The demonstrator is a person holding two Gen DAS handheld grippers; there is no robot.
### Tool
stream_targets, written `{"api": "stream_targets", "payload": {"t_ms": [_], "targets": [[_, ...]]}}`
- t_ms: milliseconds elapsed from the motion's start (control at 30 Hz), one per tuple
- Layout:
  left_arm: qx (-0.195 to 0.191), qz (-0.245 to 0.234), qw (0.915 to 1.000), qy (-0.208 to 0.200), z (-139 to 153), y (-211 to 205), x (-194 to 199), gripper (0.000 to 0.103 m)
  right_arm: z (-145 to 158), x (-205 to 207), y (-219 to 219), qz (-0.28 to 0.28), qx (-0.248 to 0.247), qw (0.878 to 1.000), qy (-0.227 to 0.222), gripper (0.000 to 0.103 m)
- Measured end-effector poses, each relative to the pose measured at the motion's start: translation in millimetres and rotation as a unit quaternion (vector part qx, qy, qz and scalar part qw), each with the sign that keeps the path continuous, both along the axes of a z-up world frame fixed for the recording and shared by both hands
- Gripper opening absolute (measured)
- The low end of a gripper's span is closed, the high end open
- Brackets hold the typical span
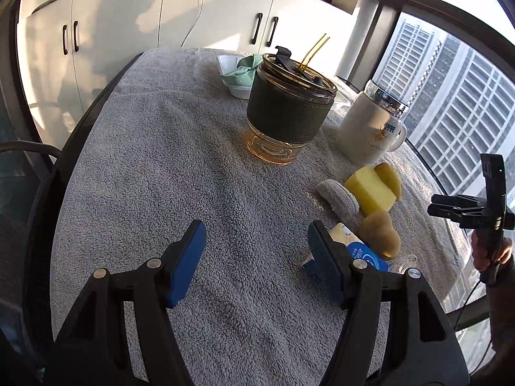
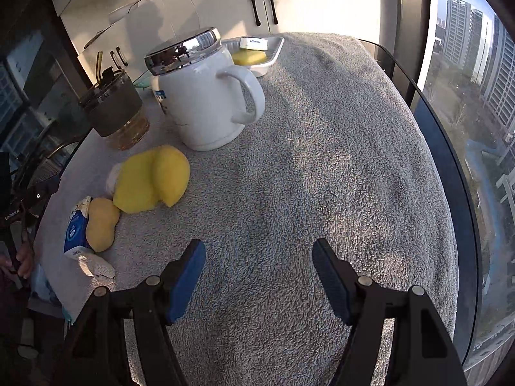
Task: Organize soft objects
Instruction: 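Move both grippers back toward the remaining items beside the tumbler, then grasp a blue Vinda tissue pack with the left gripper while the right gripper grasps a yellow egg sponge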
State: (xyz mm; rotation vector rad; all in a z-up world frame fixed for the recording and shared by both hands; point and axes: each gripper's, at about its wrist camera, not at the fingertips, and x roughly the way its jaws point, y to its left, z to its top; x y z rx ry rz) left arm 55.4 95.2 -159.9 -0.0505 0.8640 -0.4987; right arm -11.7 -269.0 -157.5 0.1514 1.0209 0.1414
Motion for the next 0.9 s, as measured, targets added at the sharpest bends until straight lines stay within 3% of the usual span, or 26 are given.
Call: {"api": "stream_targets", "payload": {"t_ms": [167,400,500,633,733,833,900], "targets": [[0.002,-0.009,0.9999,0.004,11,-37,-18,0.064,-2,2,35,0.026,0.012,1.000,-0.002,0.072],[0.010,-0.016,0.9989,0.044,7,-76,-24,0.064,-2,22,60,0.034,0.055,0.998,-0.010,0.072],[0.021,0.006,0.9979,0.062,2,-83,-15,0.064,0,35,65,0.032,0.058,0.998,-0.018,0.072],[0.016,0.044,0.9923,0.114,-7,-87,-5,0.064,4,43,75,0.029,0.038,0.998,-0.033,0.072],[0.033,0.075,0.9904,0.111,-3,-91,-6,0.064,4,51,81,0.026,0.024,0.999,-0.037,0.072],[0.070,0.120,0.9804,0.140,-8,-92,-5,0.064,1,59,83,0.024,0.020,0.999,-0.035,0.072],[0.059,0.129,0.9777,0.155,-14,-92,-8,0.064,-2,64,84,0.022,0.018,0.999,-0.030,0.072]]}}
